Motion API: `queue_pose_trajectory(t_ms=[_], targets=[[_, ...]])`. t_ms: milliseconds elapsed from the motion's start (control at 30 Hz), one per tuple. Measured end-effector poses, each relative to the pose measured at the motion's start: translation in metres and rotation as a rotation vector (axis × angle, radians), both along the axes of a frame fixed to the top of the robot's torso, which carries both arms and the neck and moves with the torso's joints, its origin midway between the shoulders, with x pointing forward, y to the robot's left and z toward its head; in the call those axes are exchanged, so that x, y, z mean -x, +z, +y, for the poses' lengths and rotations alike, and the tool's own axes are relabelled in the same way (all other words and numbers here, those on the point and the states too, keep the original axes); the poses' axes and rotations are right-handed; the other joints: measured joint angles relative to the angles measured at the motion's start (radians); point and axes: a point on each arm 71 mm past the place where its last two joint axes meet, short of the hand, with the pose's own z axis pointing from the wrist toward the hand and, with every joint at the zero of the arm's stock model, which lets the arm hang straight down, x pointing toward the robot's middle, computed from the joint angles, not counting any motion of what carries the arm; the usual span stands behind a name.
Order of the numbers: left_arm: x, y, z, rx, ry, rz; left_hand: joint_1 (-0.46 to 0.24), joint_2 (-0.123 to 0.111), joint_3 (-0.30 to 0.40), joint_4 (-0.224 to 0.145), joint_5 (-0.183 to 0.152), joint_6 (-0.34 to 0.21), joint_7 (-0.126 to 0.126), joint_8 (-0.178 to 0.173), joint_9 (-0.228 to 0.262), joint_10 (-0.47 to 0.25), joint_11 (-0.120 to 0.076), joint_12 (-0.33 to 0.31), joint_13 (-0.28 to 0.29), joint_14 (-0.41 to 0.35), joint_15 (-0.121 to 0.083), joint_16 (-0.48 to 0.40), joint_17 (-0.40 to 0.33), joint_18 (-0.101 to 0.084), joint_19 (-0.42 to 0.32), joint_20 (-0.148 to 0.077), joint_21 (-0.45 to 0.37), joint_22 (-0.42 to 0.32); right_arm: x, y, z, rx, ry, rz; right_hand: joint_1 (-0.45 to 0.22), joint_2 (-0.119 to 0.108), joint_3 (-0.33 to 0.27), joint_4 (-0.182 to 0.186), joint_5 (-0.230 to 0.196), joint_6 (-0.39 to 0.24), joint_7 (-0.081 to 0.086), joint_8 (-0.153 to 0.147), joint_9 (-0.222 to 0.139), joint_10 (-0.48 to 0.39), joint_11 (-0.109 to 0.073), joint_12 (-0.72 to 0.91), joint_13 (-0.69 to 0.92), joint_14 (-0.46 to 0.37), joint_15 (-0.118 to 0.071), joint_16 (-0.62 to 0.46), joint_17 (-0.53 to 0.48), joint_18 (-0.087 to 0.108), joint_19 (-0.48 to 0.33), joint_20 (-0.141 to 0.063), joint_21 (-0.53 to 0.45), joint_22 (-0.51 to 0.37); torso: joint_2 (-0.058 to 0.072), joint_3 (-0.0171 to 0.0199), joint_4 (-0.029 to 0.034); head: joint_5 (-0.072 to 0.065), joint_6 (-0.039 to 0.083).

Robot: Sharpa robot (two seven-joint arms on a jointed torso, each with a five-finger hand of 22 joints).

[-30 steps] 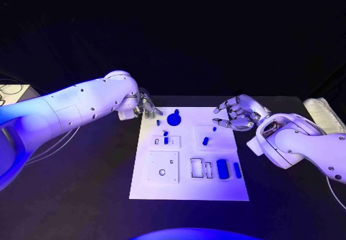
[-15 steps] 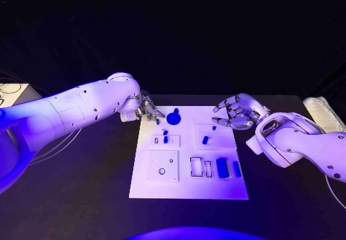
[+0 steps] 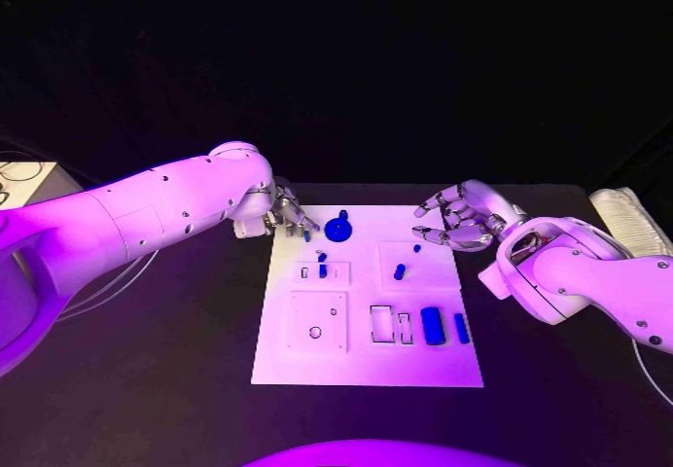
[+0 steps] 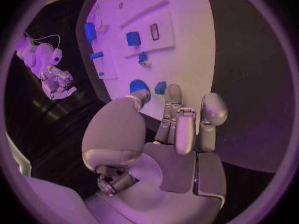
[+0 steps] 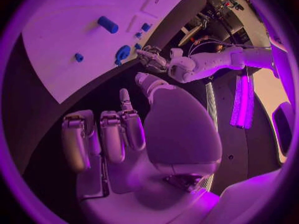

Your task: Assemble the parts on the task board

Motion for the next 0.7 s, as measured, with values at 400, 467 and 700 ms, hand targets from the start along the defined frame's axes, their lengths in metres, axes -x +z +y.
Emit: queue_pose_trajectory(t_ms=[400,467,700], targets=[[0.0014,-0.0007,0.0015,0.001,0.001,0.001,0.069,0.016,0.027,-0.001,0.007,0.032,-0.025,0.068,0.035,0.027,-0.027,0.012,-0.008,0.0,-0.011,0.008,0.0,0.0,0.013,-0.013,0.008,0.017,-0.0008,-0.0003,-0.0005,0.002,-0.003,0.001,0.0,0.0,0.0,0.0,0.0,0.0,0.0,0.004,0.0,0.0,0.0,0.0,0.0,0.0,0.0,0.0,0.0,0.0,0.0,0.0,0.0,0.0,0.001,0.0007,-0.0002,0.002,-0.002],[0.0014,-0.0008,0.0022,0.001,0.003,0.0,0.075,0.02,0.032,-0.001,0.007,0.032,-0.025,0.068,0.038,0.027,-0.026,0.012,-0.009,0.0,-0.011,0.008,0.0,0.0,0.014,-0.014,0.008,0.018,-0.0008,-0.0003,-0.0005,0.002,-0.003,0.001,0.0,0.0,0.0,0.0,0.0,0.0,0.0,0.004,0.0,0.0,0.0,0.0,0.0,0.0,0.0,0.0,0.0,0.0,0.0,0.0,0.0,0.0,0.002,0.0008,-0.0001,0.002,-0.003],[0.0015,-0.0006,0.0019,0.006,0.007,-0.002,0.098,0.034,0.057,-0.001,0.011,0.032,-0.025,0.08,0.049,0.03,-0.03,0.012,-0.012,0.0,-0.018,0.008,0.0,0.0,0.018,-0.018,0.012,0.021,-0.0008,-0.0004,-0.0007,0.002,-0.003,0.002,0.0,0.0,0.0,0.0,0.0,0.0,0.0,0.004,0.0,0.0,0.0,0.0,0.0,0.0,0.0,0.0,0.0,0.0,0.0,0.0,0.0,0.0,0.002,0.0002,-0.0002,0.002,-0.005]])
